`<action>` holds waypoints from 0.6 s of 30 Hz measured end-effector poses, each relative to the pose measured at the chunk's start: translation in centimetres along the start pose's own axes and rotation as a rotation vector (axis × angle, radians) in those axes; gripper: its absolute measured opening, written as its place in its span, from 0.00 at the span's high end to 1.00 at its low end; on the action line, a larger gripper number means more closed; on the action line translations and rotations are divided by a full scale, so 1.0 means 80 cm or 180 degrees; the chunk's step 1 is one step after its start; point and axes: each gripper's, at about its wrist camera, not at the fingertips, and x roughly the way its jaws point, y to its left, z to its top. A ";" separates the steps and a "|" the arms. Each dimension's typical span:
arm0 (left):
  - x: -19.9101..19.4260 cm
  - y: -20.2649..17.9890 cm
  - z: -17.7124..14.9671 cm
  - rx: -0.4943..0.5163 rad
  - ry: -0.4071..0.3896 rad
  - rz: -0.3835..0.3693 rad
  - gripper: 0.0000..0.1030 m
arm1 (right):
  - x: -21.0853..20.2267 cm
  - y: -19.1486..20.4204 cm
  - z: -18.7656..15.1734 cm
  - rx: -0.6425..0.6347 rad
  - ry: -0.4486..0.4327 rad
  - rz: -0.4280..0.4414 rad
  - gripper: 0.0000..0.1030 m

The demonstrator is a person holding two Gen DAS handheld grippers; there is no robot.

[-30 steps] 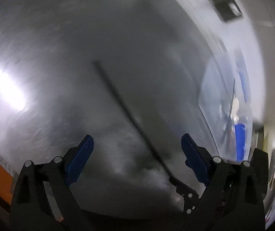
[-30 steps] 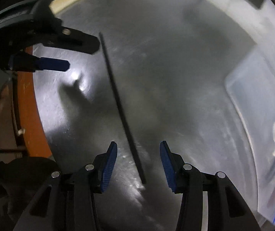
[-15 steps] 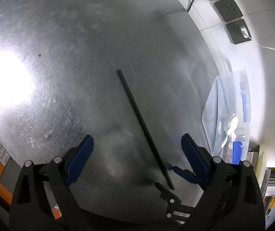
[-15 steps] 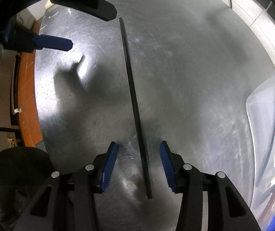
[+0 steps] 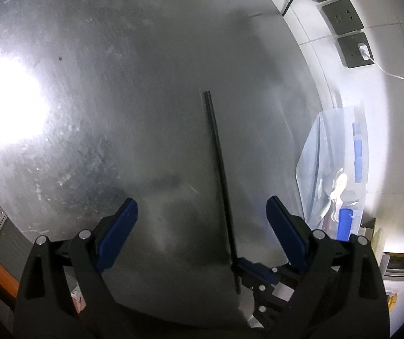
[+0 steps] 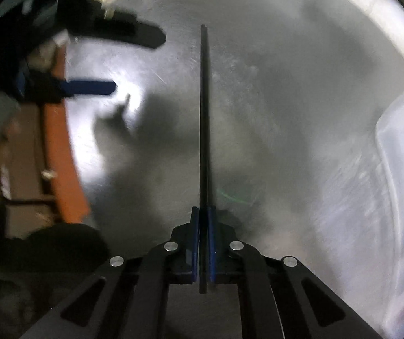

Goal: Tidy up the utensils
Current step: 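Close the right tool on the remaining chopstick and lift it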

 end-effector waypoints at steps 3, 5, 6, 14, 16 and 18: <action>0.007 -0.005 -0.003 0.0008 0.0049 -0.0050 0.15 | -0.017 -0.013 -0.002 0.0262 -0.0026 0.0439 0.93; 0.015 -0.015 -0.007 0.0074 0.0109 -0.0075 0.15 | -0.026 -0.018 -0.004 0.0365 -0.0041 0.0659 0.93; 0.019 -0.019 -0.009 0.0100 0.0132 -0.0090 0.15 | -0.029 -0.019 -0.005 0.0394 -0.0045 0.0708 0.93; 0.045 -0.031 -0.021 0.0104 0.0324 -0.0206 0.15 | -0.049 -0.005 -0.015 0.0397 -0.0078 0.0867 0.93; 0.043 -0.032 -0.022 0.0101 0.0283 -0.0221 0.17 | -0.051 -0.001 -0.012 0.0379 -0.0070 0.0857 0.93; 0.040 -0.032 -0.024 0.0095 0.0232 -0.0230 0.38 | -0.050 0.003 -0.011 0.0370 -0.0069 0.0793 0.93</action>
